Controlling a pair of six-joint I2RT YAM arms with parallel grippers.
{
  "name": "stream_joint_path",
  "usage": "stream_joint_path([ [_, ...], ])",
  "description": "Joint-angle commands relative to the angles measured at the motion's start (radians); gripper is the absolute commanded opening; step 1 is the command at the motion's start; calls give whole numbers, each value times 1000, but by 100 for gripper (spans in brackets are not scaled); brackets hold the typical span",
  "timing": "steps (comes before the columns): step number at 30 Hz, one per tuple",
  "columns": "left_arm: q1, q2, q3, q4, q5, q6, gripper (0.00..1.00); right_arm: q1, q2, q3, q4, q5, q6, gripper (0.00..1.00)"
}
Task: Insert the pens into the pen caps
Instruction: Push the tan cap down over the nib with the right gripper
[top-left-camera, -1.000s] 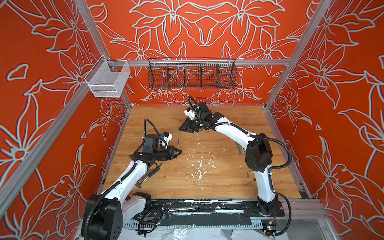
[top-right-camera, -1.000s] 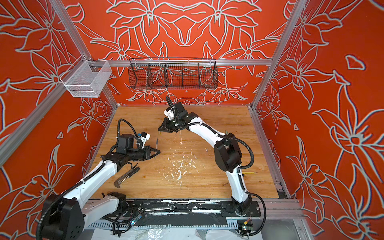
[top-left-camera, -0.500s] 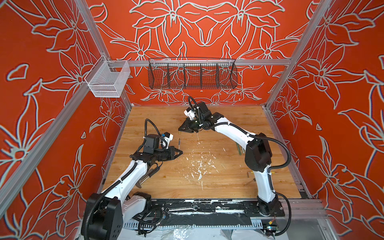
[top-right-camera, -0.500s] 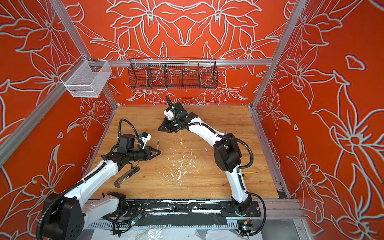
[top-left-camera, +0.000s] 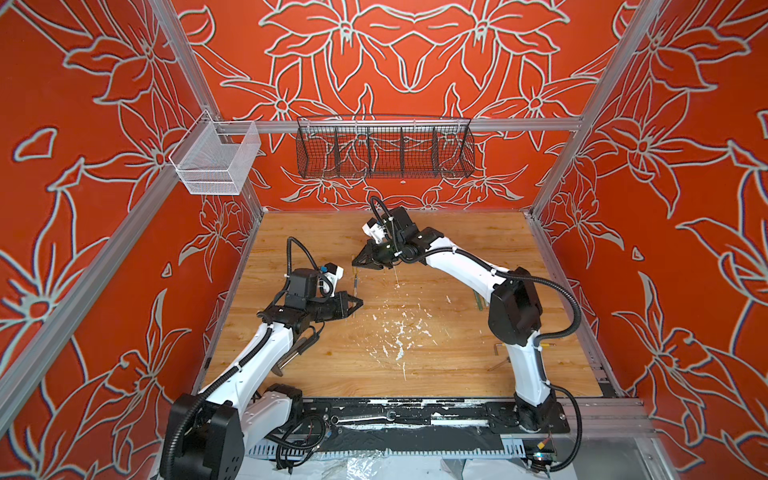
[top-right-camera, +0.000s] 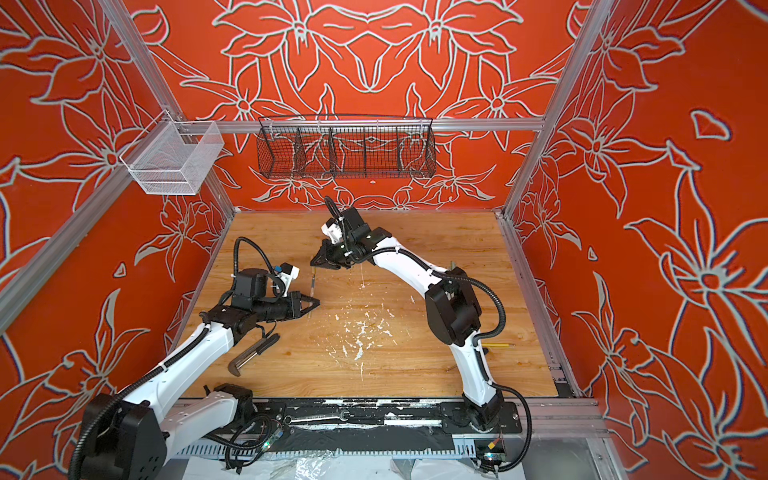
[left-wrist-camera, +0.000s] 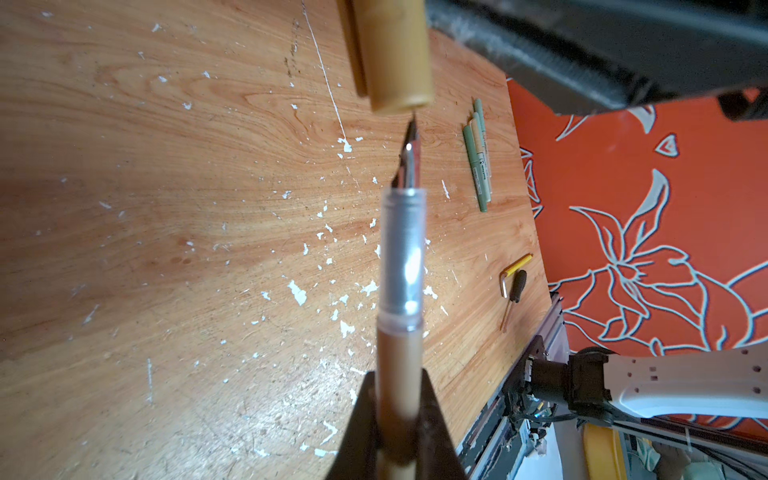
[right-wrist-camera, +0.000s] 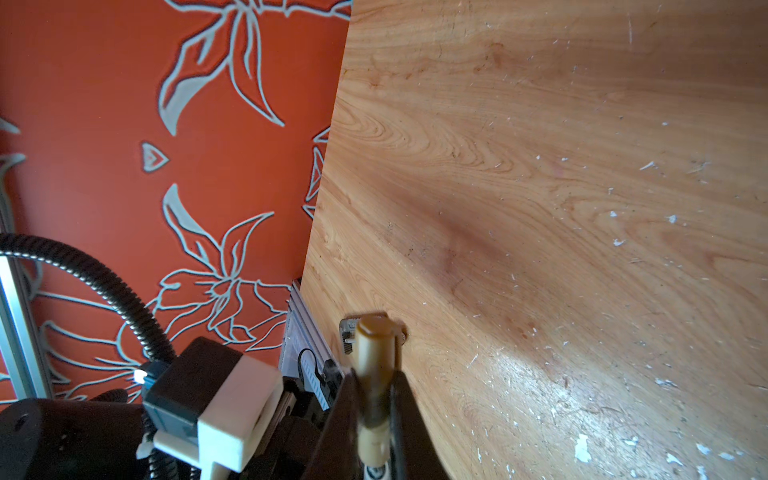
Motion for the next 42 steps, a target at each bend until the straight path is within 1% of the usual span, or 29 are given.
stream_joint_path([
  [1,-2,-19,4,-9,-22,15,0,6,-7,-7,3,-18,-7,4],
  [8,-2,-32,3,-9,-46,14,0,13,-5,-4,-1,-31,-15,4],
  [19,21,-41,-5,30,-32,-3,0,37,12,23,-35,-40,-43,3],
  [22,25,-41,-7,76,-39,-25,0,42,12,29,-42,-36,-50,2],
  [26,25,-34,17,157,-90,-54,0,46,-1,13,-32,-31,-58,1],
  [29,24,-26,38,219,-115,-61,0,46,-17,-3,-18,-28,-68,0],
  [33,26,-3,73,278,-122,-60,0,46,-49,-30,10,-18,-91,0],
  [37,27,30,121,303,-107,-59,0,49,-81,-56,36,-25,-119,0],
  [39,26,43,143,327,-79,-53,0,50,-94,-64,36,-25,-139,0],
  [42,26,39,158,411,-53,-53,0,50,-103,-64,8,-29,-163,0],
])
